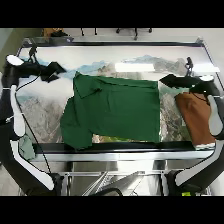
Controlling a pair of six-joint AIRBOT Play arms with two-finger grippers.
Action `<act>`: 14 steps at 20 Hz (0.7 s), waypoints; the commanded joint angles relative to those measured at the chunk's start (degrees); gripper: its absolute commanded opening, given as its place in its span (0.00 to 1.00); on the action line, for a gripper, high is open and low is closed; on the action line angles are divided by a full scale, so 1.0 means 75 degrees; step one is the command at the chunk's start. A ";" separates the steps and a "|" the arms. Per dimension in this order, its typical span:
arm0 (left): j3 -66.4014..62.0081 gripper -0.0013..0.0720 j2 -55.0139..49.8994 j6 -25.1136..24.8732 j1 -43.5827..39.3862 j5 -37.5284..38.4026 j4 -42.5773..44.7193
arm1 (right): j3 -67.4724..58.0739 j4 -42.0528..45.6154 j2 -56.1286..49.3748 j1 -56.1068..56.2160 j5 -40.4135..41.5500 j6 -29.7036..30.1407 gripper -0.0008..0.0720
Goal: Fold the shirts.
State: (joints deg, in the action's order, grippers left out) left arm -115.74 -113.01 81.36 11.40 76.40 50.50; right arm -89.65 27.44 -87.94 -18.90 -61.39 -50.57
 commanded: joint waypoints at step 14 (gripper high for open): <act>0.5423 0.93 0.0699 -0.1786 0.1253 0.1262 0.0519 | 0.4194 0.1731 0.3672 -0.1842 -0.2119 -0.1125 0.35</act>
State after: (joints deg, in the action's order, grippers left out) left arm -78.28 -107.66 70.22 21.43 89.45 53.04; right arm -61.45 38.06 -63.61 -31.75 -76.93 -58.11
